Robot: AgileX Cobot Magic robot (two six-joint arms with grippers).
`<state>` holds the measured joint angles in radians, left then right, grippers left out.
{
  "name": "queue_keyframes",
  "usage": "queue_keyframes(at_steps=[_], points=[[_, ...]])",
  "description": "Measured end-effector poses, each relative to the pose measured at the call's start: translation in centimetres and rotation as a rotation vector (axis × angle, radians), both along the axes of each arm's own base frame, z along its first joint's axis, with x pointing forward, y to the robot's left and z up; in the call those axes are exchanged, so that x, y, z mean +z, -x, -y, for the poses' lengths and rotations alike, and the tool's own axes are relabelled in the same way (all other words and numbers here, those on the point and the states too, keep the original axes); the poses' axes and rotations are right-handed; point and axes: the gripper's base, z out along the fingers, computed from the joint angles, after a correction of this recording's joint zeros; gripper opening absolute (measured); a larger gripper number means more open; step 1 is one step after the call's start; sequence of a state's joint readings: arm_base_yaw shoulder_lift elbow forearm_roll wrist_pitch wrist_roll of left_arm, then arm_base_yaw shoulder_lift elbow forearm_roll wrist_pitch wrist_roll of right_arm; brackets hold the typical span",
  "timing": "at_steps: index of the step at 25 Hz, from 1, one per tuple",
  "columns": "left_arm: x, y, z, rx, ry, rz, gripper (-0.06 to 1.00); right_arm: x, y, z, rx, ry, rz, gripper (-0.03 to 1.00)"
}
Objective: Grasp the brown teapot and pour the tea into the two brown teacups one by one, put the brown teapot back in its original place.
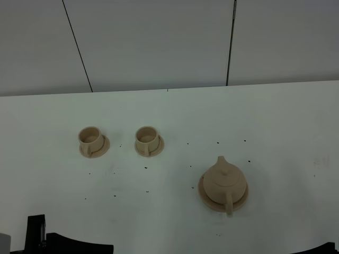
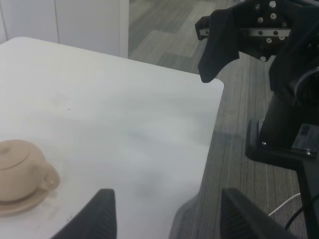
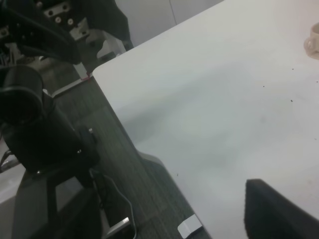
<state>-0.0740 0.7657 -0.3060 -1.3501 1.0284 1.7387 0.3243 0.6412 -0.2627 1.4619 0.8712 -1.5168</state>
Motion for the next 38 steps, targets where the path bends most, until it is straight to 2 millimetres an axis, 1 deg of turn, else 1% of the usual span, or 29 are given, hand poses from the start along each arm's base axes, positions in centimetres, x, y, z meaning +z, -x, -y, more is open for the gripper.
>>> queue_keyframes(at_steps=[20, 28, 35, 38], points=[[0.2, 0.0, 0.1, -0.001, 0.027, -0.011, 0.53, 0.0, 0.0, 0.0, 0.0, -0.001, 0.0, 0.59], [0.2, 0.0, 0.1, 0.009, 0.024, -0.009, 0.53, 0.6, -0.2, -0.1, -0.03, -0.087, -0.029, 0.59], [0.4, -0.5, 0.0, 0.065, 0.052, -0.004, 0.47, 1.1, -0.4, -0.1, -0.057, -0.153, -0.051, 0.58], [0.6, -0.7, -0.1, 0.086, 0.056, -0.002, 0.44, 1.3, -0.5, -0.1, -0.067, -0.178, -0.059, 0.56]])
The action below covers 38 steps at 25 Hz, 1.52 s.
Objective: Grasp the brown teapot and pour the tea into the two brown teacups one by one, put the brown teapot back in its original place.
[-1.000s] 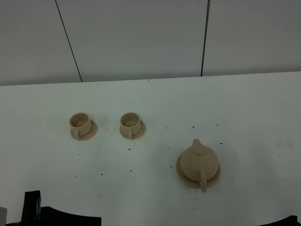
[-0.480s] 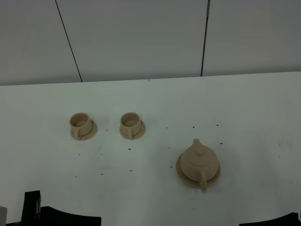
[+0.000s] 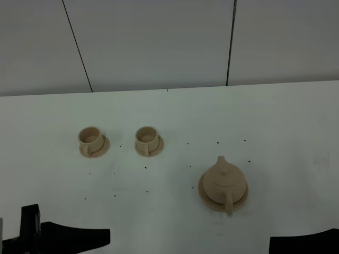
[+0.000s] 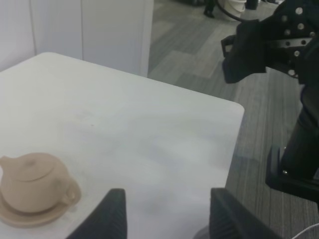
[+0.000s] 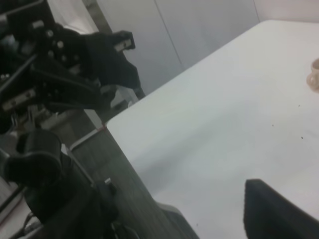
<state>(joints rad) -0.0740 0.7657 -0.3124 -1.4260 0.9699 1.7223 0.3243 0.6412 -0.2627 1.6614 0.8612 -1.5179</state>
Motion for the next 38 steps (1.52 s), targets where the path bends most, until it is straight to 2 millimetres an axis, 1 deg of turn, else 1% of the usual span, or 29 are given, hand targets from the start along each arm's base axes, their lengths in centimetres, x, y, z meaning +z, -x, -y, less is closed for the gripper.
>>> queue_keyframes(at_steps=[5, 8, 12, 15, 17, 20, 24, 26, 27, 29, 34, 38], points=[[2.0, -1.0, -0.1, 0.063, 0.008, 0.011, 0.4, 0.6, -0.3, 0.1, -0.031, -0.056, 0.035, 0.48], [3.1, -1.7, -0.5, 0.111, -0.049, 0.043, 0.37, 0.8, -0.6, 0.2, -0.062, -0.068, 0.067, 0.44], [4.1, -2.6, -1.2, 0.205, -0.143, 0.047, 0.34, 1.1, -1.1, 0.4, -0.113, -0.053, 0.091, 0.42], [4.7, -3.1, -1.6, 0.275, -0.18, 0.029, 0.33, 1.9, -1.6, 0.6, -0.166, -0.038, 0.122, 0.42], [5.2, -3.2, -2.0, 0.321, -0.199, 0.025, 0.33, 2.3, -2.0, 0.8, -0.203, -0.026, 0.14, 0.42], [6.6, -2.7, -2.6, 0.407, -0.204, 0.05, 0.32, 2.5, -2.4, 1.0, -0.247, -0.002, 0.162, 0.42], [9.1, -0.3, -3.7, 0.546, -0.198, 0.149, 0.26, 2.4, -2.5, 1.1, -0.266, 0.025, 0.191, 0.42], [9.9, 1.5, -4.3, 0.621, -0.179, 0.161, 0.23, 2.4, -2.5, 1.1, -0.265, 0.035, 0.206, 0.42], [9.9, 2.4, -4.7, 0.657, -0.186, 0.164, 0.21, 2.4, -2.5, 1.1, -0.264, 0.039, 0.214, 0.42], [9.4, 4.1, -5.4, 0.726, -0.203, 0.102, 0.2, 2.4, -2.5, 1.1, -0.262, 0.048, 0.229, 0.42], [7.2, 8.0, -7.7, 0.924, -0.354, -0.08, 0.2, 2.4, -2.5, 1.1, -0.261, 0.056, 0.244, 0.42], [6.1, 10.2, -8.7, 1.025, -0.384, -0.168, 0.2, 2.4, -2.5, 1.1, -0.261, 0.062, 0.249, 0.42]])
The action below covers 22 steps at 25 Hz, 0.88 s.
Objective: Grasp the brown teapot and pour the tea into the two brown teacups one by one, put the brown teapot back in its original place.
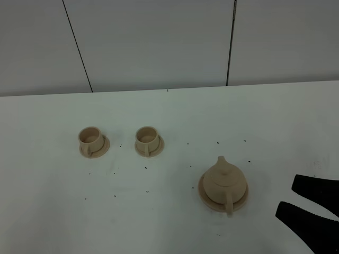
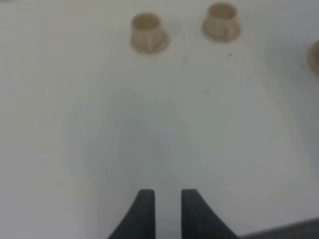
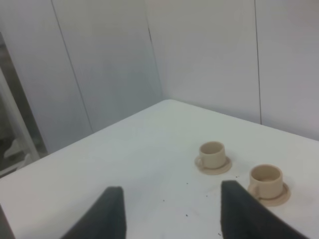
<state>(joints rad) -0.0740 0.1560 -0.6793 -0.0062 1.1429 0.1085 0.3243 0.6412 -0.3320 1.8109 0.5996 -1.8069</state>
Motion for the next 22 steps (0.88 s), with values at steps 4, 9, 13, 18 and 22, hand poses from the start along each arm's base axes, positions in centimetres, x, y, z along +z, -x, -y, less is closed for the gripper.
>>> queue_keyframes(at_steps=[4, 9, 13, 18, 22], points=[[-0.7, 1.0, -0.1, 0.034, 0.034, -0.012, 0.2, 0.0, 0.0, 0.0, 0.0, 0.003, 0.001, 0.42], [-2.8, 1.0, -0.1, 0.056, 0.059, -0.041, 0.2, 0.0, 0.0, 0.0, 0.0, 0.003, 0.001, 0.42], [-3.6, 1.3, -0.2, 0.062, 0.057, -0.033, 0.2, 0.0, 0.0, 0.0, 0.0, 0.003, 0.001, 0.42], [-3.7, 1.4, -0.5, 0.095, 0.047, 0.01, 0.2, 0.0, 0.0, 0.0, 0.0, 0.004, 0.002, 0.42], [-3.7, 1.0, -0.5, 0.1, 0.056, 0.056, 0.19, 0.0, 0.0, 0.0, 0.001, 0.008, 0.003, 0.42]])
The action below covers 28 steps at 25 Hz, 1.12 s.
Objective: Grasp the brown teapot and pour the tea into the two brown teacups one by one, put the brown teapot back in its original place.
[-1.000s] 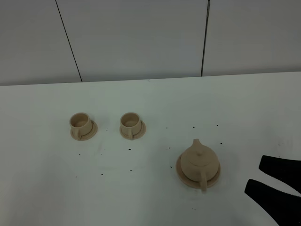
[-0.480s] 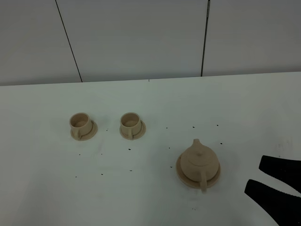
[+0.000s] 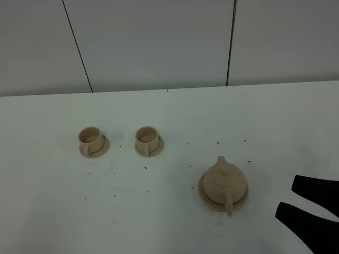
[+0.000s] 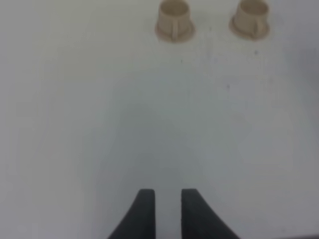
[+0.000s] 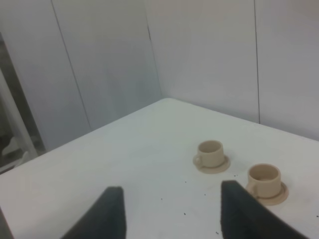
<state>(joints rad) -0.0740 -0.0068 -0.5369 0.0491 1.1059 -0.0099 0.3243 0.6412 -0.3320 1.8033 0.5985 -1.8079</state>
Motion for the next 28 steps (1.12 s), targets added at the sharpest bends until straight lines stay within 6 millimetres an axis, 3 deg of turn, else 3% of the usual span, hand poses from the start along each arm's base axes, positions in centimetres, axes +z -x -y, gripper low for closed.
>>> queue_keyframes(at_steps=[28], points=[[-0.43, -0.64, 0.02, 0.003, 0.0, 0.024, 0.2, -0.15, -0.34, 0.29, -0.052, -0.02, -0.051, 0.42]])
